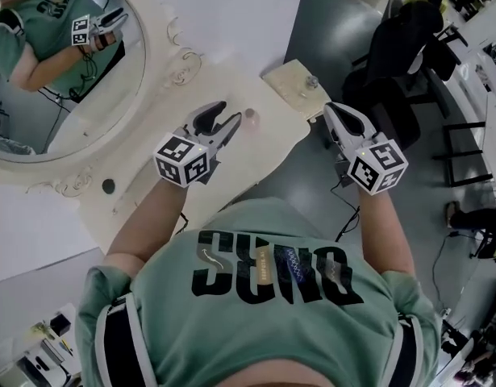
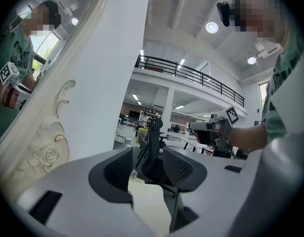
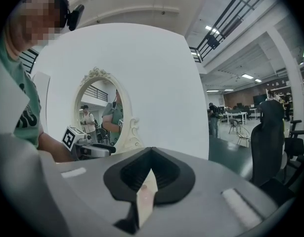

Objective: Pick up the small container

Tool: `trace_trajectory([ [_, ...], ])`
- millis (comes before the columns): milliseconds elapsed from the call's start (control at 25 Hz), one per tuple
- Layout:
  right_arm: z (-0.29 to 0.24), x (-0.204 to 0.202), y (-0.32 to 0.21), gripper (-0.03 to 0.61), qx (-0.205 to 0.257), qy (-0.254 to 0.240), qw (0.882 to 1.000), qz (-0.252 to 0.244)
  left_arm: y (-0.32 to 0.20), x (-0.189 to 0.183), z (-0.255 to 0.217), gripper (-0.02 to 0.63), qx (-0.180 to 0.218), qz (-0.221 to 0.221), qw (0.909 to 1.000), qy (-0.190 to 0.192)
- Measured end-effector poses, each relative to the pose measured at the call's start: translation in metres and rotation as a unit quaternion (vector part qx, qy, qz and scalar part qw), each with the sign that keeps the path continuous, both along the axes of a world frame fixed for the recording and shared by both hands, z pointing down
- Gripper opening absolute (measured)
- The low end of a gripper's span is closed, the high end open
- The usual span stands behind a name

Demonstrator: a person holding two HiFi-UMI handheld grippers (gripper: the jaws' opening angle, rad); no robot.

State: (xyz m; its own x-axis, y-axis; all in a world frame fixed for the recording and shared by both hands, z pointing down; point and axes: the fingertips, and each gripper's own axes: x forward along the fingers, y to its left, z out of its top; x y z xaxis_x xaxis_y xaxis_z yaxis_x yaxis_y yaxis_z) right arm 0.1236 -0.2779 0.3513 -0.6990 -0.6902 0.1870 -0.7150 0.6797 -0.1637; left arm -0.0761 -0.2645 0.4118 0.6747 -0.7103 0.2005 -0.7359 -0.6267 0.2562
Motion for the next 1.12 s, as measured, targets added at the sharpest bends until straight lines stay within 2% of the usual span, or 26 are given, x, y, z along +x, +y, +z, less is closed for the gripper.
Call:
trace_trajectory([
  [400, 0.071, -0.016, -0.026, 0.009, -0.018, 0.013, 1.0, 0.009, -0.036, 0.014, 0.107, 0.206, -0.021, 0.012, 0.9975, -0.066],
  [760, 0.137, -0.028, -0.032, 0.009, -0.035, 0.017, 0.999, 0.013, -0.058, 0.024, 0.191, 0.235, -0.036, -0.009, 0.9929, -0.113],
  [1120, 0.176, -0.03, -0.024, 0.009, -0.044, 0.014, 0.999, 0.013, -0.079, 0.035, 0.224, 0.236, -0.02, -0.021, 0.9924, -0.12],
])
